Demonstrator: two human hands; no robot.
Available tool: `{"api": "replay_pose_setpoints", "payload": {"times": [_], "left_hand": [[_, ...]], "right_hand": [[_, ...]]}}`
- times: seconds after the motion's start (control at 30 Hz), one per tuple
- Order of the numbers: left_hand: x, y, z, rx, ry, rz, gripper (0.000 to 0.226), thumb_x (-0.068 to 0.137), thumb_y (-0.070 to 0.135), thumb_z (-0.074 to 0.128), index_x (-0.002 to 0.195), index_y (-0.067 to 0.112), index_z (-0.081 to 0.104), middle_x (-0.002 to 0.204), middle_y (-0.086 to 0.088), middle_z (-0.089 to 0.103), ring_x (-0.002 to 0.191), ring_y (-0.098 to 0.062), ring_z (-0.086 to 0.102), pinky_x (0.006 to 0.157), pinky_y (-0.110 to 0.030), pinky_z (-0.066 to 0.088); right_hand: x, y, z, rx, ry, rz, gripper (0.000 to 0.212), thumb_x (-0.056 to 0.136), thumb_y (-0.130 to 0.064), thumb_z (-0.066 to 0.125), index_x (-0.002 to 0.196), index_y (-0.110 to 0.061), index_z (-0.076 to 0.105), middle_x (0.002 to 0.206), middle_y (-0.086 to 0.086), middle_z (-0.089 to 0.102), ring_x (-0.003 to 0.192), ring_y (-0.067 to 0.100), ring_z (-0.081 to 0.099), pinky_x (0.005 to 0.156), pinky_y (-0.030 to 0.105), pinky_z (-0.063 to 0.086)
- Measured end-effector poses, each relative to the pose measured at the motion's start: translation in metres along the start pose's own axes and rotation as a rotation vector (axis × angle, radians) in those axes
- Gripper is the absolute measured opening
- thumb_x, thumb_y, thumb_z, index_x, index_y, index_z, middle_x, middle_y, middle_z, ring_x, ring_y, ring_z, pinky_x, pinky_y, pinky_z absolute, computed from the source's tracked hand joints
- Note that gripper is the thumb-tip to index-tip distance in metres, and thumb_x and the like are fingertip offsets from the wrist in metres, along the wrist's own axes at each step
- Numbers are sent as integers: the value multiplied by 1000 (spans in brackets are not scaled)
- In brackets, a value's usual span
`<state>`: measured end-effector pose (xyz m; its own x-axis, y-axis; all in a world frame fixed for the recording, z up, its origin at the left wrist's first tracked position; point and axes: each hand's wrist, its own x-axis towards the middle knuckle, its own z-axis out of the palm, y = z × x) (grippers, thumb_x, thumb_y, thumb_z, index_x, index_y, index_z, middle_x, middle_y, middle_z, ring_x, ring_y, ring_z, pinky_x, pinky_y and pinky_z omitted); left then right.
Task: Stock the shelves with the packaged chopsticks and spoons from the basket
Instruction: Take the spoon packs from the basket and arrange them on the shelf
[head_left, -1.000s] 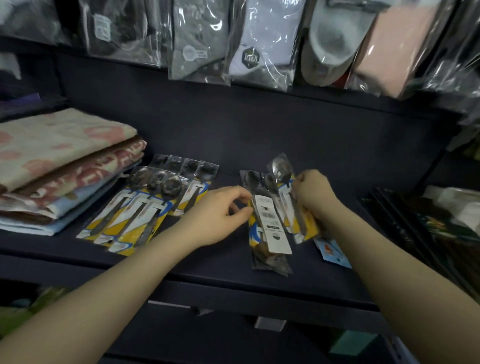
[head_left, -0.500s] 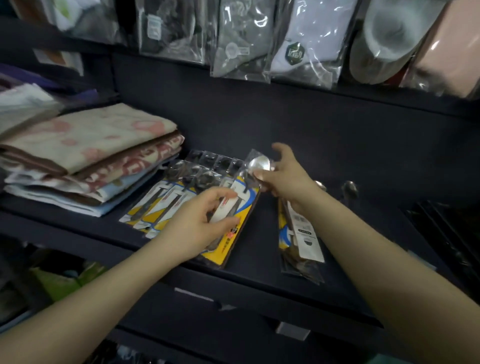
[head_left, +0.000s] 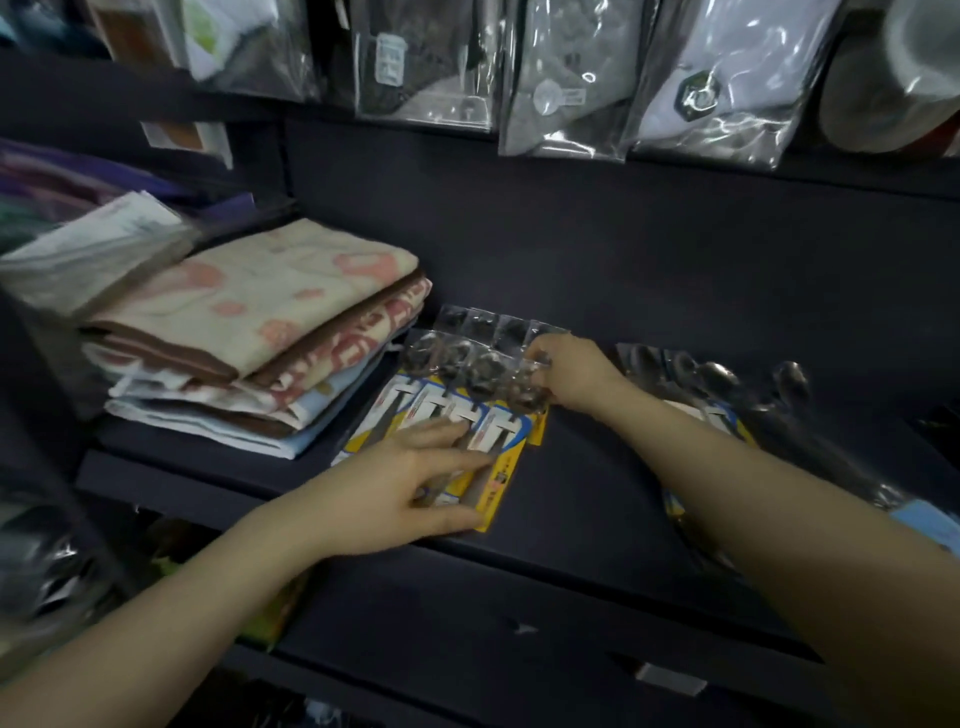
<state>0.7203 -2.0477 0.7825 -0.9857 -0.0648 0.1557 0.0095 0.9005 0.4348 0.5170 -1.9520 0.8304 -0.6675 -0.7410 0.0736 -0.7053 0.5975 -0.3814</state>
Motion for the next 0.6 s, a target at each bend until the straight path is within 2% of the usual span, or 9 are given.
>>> {"api": "replay_pose_setpoints", "payload": {"times": [0.07,0.17,0.2,0.3,0.37,0.43,0.53,0.6], "left_hand": [[-1,-4,-4,-77,-113,-28,89,52,85,35,133,48,34,148,24,14,133,13,3,107,-13,24],[1,-8,-5,-13,-152,41,89,53,85,34,134,50,29,145,30,8,134,13,2,107,-12,24],[2,-11,-5,7,-162,71,85,56,85,33,134,51,28,146,30,7,134,12,1,107,-12,24],[5,-18,-7,-35,-210,120,66,70,75,40,131,56,27,150,29,6,138,10,1,109,-11,24],[7,-22,-8,-72,-218,127,60,78,62,51,133,50,31,151,25,10,139,8,4,104,-11,33],[8,-21,-9,-88,-203,110,57,79,55,54,132,47,36,151,25,12,138,8,7,96,-8,38],[10,-16,-7,-23,-165,100,68,69,73,41,130,45,40,149,26,14,137,9,11,96,-4,35],[11,-10,-7,56,-88,117,74,67,78,28,129,41,44,149,20,22,135,6,20,99,-5,31]], "right_hand": [[1,1,3,32,28,15,26,88,-7,54,113,-6,63,115,15,64,105,31,60,87,31,46],[3,4,5,134,50,55,25,88,-2,53,111,-5,63,99,12,61,90,26,59,90,40,51],[3,4,6,149,49,55,26,89,-1,52,111,-5,64,100,12,61,87,23,56,90,40,52],[3,5,10,157,65,25,30,90,-4,53,118,-7,63,119,13,63,92,22,58,88,28,48],[3,4,10,112,76,-1,34,89,-7,54,122,-10,62,127,10,61,108,24,59,86,20,40],[2,3,7,35,71,-32,39,88,-12,57,126,-12,58,130,8,59,116,23,55,84,18,37],[-2,10,-12,-2,70,-30,42,87,-20,61,127,-11,54,125,9,60,115,26,55,87,24,40],[-4,26,-28,-113,128,14,33,87,-21,58,119,-13,58,121,12,61,111,30,57,87,32,45]]}}
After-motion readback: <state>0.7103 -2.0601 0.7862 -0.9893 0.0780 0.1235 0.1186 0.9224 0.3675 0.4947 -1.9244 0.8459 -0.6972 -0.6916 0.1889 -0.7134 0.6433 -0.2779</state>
